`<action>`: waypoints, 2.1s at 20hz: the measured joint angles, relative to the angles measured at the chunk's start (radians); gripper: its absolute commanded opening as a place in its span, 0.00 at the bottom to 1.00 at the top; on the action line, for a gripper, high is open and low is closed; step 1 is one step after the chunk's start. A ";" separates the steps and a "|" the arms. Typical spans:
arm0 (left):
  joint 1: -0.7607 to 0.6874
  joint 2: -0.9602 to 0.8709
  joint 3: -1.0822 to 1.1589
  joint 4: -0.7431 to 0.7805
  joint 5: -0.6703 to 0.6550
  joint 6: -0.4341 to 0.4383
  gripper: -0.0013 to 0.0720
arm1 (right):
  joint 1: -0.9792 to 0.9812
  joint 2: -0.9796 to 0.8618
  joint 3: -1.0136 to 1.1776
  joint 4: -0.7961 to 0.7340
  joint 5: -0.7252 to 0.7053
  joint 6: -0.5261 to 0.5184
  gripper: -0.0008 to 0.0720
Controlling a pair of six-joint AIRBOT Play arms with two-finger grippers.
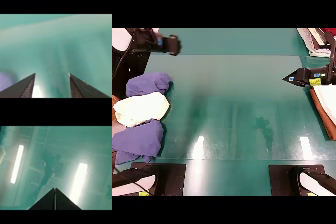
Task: Fold the shirts.
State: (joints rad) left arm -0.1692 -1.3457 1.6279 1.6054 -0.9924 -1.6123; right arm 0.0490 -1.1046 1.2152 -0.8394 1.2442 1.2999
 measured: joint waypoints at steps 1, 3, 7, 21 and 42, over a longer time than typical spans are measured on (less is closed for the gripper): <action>0.047 -0.031 0.000 0.018 -0.019 -0.013 0.71 | 0.000 0.000 0.000 0.000 0.001 0.000 0.04; 0.147 -0.103 0.000 0.045 -0.061 -0.043 0.71 | 0.000 0.000 0.000 0.000 0.004 0.000 0.04; 0.299 -0.239 0.000 0.054 -0.093 -0.081 0.71 | 0.000 0.000 0.000 0.000 0.006 0.000 0.04; 0.383 -0.382 0.047 -0.124 -0.078 -0.089 0.05 | 0.000 0.000 0.040 0.008 0.016 0.002 0.04; -0.488 0.243 -0.071 0.010 -0.166 -0.280 0.06 | 0.000 0.001 0.557 -0.197 -0.001 0.000 0.04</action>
State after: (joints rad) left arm -0.6575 -1.1027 1.5574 1.6157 -1.1580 -1.8927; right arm 0.0494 -1.1038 1.7718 -1.0363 1.2434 1.2995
